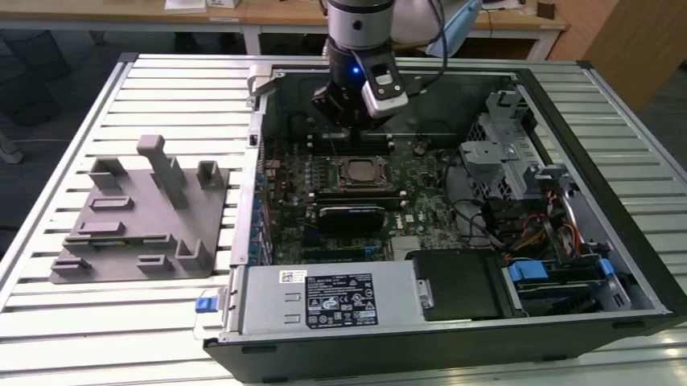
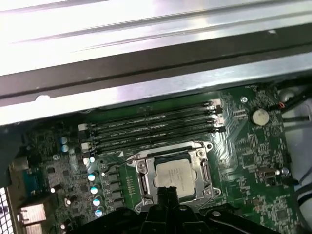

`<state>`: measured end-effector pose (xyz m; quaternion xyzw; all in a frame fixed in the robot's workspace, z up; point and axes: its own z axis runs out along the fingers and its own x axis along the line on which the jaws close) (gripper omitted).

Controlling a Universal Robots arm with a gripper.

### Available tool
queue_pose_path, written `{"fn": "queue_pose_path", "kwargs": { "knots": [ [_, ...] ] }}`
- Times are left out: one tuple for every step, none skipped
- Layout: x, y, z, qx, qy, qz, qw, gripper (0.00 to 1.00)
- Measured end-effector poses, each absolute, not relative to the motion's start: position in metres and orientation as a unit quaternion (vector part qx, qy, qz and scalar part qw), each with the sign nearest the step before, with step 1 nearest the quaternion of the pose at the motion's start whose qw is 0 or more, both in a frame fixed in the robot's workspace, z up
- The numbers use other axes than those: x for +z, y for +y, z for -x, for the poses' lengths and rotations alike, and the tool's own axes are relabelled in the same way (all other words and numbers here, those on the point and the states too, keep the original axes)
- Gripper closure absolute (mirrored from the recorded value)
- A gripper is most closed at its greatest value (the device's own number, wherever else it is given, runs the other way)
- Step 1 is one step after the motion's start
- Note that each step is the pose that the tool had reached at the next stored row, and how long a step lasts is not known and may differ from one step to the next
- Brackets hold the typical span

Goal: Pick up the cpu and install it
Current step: 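Install the first cpu locking lever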

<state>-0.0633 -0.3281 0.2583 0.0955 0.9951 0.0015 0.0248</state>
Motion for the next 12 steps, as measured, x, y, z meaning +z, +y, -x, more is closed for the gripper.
{"fn": "queue_pose_path", "kwargs": {
  "knots": [
    [0.2580, -0.3281, 0.0633, 0.002, 0.996, -0.086, 0.025, 0.89],
    [0.2577, -0.3281, 0.0633, 0.002, 0.997, -0.078, 0.025, 0.89],
    [0.2573, -0.3281, 0.0633, 0.002, 0.997, -0.068, 0.025, 0.89],
    [0.2569, -0.3281, 0.0633, 0.002, 0.998, -0.059, 0.025, 0.89],
    [0.2567, -0.3281, 0.0633, 0.003, 0.998, -0.050, 0.025, 0.89],
    [0.2567, -0.3281, 0.0635, 0.002, 0.999, -0.042, 0.025, 0.89],
    [0.2567, -0.3281, 0.0635, 0.002, 0.999, -0.038, 0.024, 0.89],
    [0.2566, -0.3280, 0.0635, 0.002, 0.999, -0.036, 0.020, 0.89],
    [0.2566, -0.3279, 0.0635, 0.002, 0.999, -0.034, 0.016, 0.89],
    [0.2566, -0.3278, 0.0636, 0.002, 0.999, -0.033, 0.012, 0.89],
    [0.2567, -0.3279, 0.0643, 0.002, 0.999, -0.033, 0.010, 0.89],
    [0.2567, -0.3279, 0.0662, 0.002, 0.999, -0.033, 0.010, 0.89]
  ]
}}
